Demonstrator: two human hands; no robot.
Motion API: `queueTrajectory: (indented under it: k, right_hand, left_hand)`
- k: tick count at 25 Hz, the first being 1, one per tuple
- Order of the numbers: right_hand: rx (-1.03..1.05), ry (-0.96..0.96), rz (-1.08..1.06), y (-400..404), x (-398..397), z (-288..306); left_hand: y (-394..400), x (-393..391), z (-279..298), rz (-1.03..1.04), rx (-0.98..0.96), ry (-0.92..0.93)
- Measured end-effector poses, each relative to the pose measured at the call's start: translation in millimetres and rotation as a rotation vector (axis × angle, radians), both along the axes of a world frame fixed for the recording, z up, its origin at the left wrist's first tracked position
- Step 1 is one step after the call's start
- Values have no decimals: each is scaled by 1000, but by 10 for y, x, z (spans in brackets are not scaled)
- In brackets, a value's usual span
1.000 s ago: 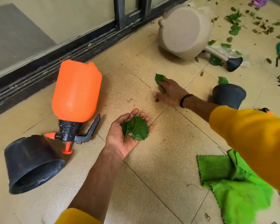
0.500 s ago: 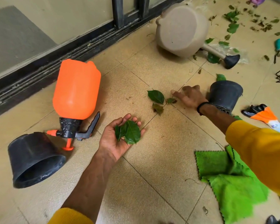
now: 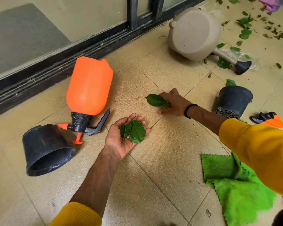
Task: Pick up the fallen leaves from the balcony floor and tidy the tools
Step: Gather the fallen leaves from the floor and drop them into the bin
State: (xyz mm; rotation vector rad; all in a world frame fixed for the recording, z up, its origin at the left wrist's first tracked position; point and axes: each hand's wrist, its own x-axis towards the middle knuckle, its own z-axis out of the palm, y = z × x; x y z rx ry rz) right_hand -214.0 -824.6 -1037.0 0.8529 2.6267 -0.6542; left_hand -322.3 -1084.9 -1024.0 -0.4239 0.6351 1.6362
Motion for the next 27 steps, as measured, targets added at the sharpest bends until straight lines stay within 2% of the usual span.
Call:
queueTrajectory:
  k: [5,10,13,14,17,21,24,27]
  right_hand:
    - [18,153,-57,-103,79,40]
    - [-215,166,-391,96,250,122]
    - [-364,292,-637,215,324,252]
    - [-417,327,-662,204,287,303]
    - [-409,331,-544,21,-7,336]
    - [-214,109,-351,-231,-440,217]
    - [-277,47,-393,-338,-544,118]
    - [-179,64,-421,-413,-563,51]
  left_hand:
    - [-43,-41,-48,28,-2,-8]
    - [-123,-63,-49,41,-15,0]
    - [-161,-90,-38,55,-8,3]
    - [-168,-98,-41,56,-3,6]
    - [-175,-114,-51,64,-4,2]
    - [-184,-96,-52,56,-4,-5]
    - [-209,-142,-74,81,4,-19]
    - [-238,-178,-115,99,13,-36]
